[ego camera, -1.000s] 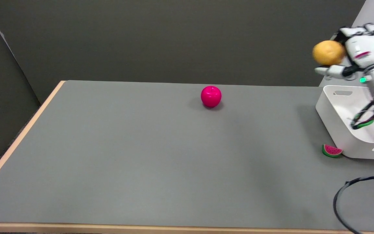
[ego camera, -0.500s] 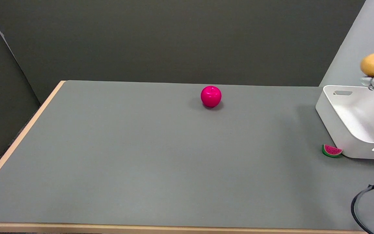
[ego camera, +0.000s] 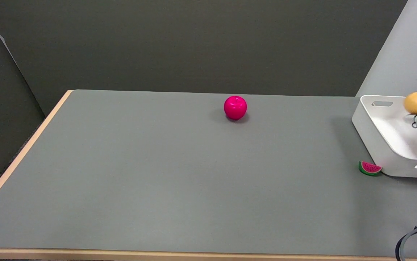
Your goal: Place the lemon into the white box.
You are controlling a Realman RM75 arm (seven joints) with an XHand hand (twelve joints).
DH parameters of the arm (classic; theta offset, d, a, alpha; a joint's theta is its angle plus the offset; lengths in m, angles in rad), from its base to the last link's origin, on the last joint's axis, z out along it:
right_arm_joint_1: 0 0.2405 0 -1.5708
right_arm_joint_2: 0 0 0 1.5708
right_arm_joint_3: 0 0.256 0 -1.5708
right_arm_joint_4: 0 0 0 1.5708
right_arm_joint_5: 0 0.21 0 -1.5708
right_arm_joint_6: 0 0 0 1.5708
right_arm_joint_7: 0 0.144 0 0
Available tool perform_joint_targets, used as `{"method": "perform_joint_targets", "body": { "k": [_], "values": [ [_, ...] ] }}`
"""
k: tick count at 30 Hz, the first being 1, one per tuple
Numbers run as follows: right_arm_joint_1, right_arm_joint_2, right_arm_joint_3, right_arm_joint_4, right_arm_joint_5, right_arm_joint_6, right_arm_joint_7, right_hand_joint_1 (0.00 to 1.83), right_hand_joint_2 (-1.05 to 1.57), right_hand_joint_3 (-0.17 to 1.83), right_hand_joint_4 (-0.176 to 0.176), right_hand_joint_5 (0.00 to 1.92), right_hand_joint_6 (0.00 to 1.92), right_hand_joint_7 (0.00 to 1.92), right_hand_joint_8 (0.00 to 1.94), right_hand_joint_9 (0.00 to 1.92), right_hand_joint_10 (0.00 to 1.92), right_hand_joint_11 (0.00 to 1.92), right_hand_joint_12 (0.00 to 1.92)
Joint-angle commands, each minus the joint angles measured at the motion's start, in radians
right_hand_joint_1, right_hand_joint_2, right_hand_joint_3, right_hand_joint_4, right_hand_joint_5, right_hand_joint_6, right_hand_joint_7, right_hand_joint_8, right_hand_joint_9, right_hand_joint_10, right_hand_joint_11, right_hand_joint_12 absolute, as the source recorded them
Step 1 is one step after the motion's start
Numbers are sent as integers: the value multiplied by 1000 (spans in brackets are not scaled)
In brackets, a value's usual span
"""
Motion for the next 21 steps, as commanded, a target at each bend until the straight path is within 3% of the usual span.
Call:
{"method": "perform_joint_targets", "body": {
  "k": [1, 2, 4, 9, 12, 17, 21],
  "values": [
    [-41, -58, -40, 46, 0, 121, 143, 397, 723, 942, -76, 72, 202, 85, 249, 76, 345, 11, 807],
    [-40, -58, -40, 46, 0, 136, 151, 382, 698, 917, -38, 41, 69, -1, -1, -1, -1, -1, 254],
    [-39, -58, -40, 37, 0, 146, 188, 457, 717, 715, -19, 3, 53, -1, -1, -1, -1, -1, 25],
    [-39, -79, -28, 2, 0, 66, 382, 471, 692, 685, -10, -1, -1, -1, -1, -1, -1, -1, -1],
    [-43, -117, -17, 38, 0, -54, 414, 476, 690, 678, -11, -1, -1, -1, -1, -1, -1, -1, -1],
    [-41, -249, -33, 283, 1, -350, 513, 473, 694, 678, -21, -1, -1, -1, -1, -1, -1, -1, -1],
    [-49, -325, -126, 453, 1, -447, 569, 441, 720, 647, -41, -1, -1, -1, -1, -1, -1, -1, -1]
  ]
}}
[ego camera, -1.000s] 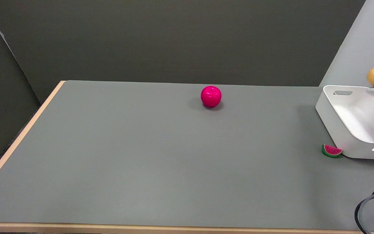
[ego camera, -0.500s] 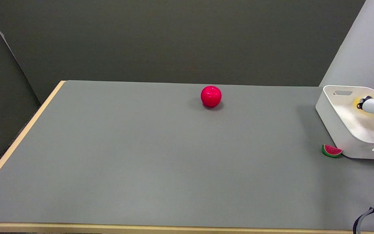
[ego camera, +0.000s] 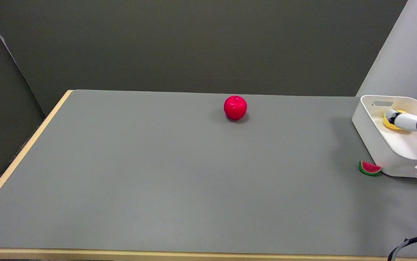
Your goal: Place the lemon into the white box.
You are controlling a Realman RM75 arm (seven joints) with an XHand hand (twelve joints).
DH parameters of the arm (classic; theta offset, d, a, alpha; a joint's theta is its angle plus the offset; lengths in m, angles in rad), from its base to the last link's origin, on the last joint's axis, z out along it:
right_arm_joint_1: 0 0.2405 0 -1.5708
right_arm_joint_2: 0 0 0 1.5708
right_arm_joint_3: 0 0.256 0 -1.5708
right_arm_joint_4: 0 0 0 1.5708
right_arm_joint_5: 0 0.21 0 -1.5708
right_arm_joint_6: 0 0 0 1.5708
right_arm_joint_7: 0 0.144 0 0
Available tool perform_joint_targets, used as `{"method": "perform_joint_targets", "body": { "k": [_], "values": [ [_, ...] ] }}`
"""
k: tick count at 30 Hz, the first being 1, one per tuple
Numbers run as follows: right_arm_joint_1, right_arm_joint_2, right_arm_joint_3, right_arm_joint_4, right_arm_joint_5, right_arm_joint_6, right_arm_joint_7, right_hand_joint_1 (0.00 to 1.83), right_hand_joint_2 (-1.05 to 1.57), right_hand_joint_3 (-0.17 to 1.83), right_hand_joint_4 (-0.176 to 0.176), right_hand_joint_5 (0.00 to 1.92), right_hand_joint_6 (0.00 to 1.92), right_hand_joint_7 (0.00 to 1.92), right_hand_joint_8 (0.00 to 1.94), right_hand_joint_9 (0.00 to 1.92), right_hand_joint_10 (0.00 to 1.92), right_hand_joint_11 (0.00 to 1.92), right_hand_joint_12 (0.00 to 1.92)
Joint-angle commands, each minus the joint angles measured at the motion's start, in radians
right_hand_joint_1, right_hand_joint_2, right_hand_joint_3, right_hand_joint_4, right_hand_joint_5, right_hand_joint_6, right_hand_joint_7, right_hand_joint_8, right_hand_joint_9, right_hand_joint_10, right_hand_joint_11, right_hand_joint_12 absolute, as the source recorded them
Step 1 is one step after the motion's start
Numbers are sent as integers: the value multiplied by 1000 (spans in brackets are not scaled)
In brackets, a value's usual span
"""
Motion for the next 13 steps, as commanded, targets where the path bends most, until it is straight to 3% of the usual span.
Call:
{"method": "perform_joint_targets", "body": {
  "k": [1, 5, 6, 7, 8, 9, 11, 13],
  "values": [
    [-23, -261, -139, 447, 1, -476, 320, 419, 725, 661, -46, -1, 2, -1, -1, -1, -1, -1, -1],
    [-42, -273, -351, 518, 1, -508, 407, 331, 735, 741, -60, -1, 53, -1, -1, -1, -1, -1, 43],
    [-42, -272, -419, 522, 1, -512, 429, 285, 712, 859, -63, -1, 100, -1, -1, -1, -1, -1, 195],
    [-40, -269, -489, 523, 1, -513, 456, 349, 665, 924, -71, 25, 87, 19, 0, -1, 51, -1, 354],
    [-39, -268, -529, 522, 1, -513, 474, 493, 599, 953, -82, 70, 29, 53, 1, -1, 140, -1, 523],
    [-36, -265, -578, 517, 1, -514, 501, 478, 619, 918, -81, 71, 78, 65, 74, -1, 281, -1, 680],
    [-30, -263, -649, 508, 1, -515, 548, 241, 765, 778, -64, 14, 299, 57, 289, -1, 587, -1, 933],
    [-25, -262, -688, 498, 1, -515, 591, 225, 760, 801, -60, 37, 288, 111, 291, 21, 676, -1, 967]
  ]
}}
